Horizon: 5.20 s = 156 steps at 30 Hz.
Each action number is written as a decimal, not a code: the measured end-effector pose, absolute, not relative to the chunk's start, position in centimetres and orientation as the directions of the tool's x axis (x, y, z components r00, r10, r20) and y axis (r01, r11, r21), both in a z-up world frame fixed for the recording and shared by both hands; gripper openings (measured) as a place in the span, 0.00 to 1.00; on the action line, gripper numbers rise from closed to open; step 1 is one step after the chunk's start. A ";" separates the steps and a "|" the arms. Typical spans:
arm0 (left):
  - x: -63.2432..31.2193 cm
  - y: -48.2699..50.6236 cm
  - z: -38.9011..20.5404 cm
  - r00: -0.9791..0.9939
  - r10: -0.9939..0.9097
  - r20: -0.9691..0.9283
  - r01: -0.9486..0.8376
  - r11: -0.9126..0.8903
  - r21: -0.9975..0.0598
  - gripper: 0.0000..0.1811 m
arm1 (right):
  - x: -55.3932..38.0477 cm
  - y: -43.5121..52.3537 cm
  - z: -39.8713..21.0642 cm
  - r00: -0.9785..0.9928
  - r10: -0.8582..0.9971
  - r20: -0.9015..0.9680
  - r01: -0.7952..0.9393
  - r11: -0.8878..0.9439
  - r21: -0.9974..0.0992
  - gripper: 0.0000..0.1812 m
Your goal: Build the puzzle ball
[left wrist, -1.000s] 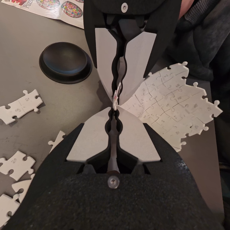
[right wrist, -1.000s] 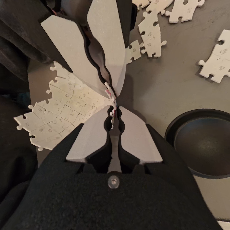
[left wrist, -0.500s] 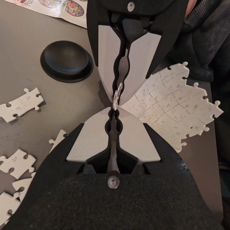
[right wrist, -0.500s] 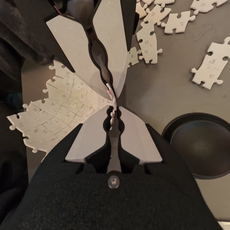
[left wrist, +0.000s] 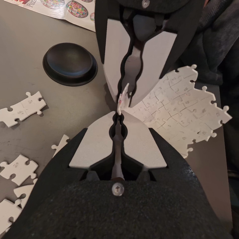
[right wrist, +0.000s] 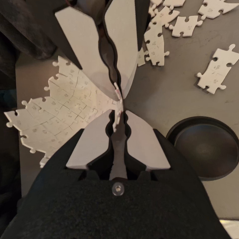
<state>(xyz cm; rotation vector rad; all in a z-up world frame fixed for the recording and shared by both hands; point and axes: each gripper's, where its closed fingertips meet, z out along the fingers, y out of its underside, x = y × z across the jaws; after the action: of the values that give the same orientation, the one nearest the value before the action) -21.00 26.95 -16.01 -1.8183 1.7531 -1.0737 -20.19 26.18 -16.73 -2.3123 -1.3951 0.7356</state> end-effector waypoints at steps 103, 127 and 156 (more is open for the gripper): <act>-20.8 26.1 -16.0 -0.118 -0.960 0.252 -0.661 -0.114 -0.742 0.01 | -19.1 25.5 -16.5 0.530 0.792 -0.303 0.605 -0.603 -0.520 0.03; -20.7 26.0 -16.1 -0.120 -0.961 0.251 -0.664 -0.111 -0.740 0.01 | -19.8 25.5 -17.1 0.469 0.830 -0.301 0.620 -0.552 -0.557 0.05; -20.7 26.2 -16.1 -0.113 -0.963 0.244 -0.662 -0.110 -0.741 0.01 | -20.5 25.8 -16.9 0.410 0.831 -0.375 0.558 -0.554 -0.618 0.03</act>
<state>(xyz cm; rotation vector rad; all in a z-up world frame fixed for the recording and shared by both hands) -20.72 26.15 -16.09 -1.7851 1.7890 -1.0840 -20.46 25.78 -16.87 -2.2733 -1.1892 0.9387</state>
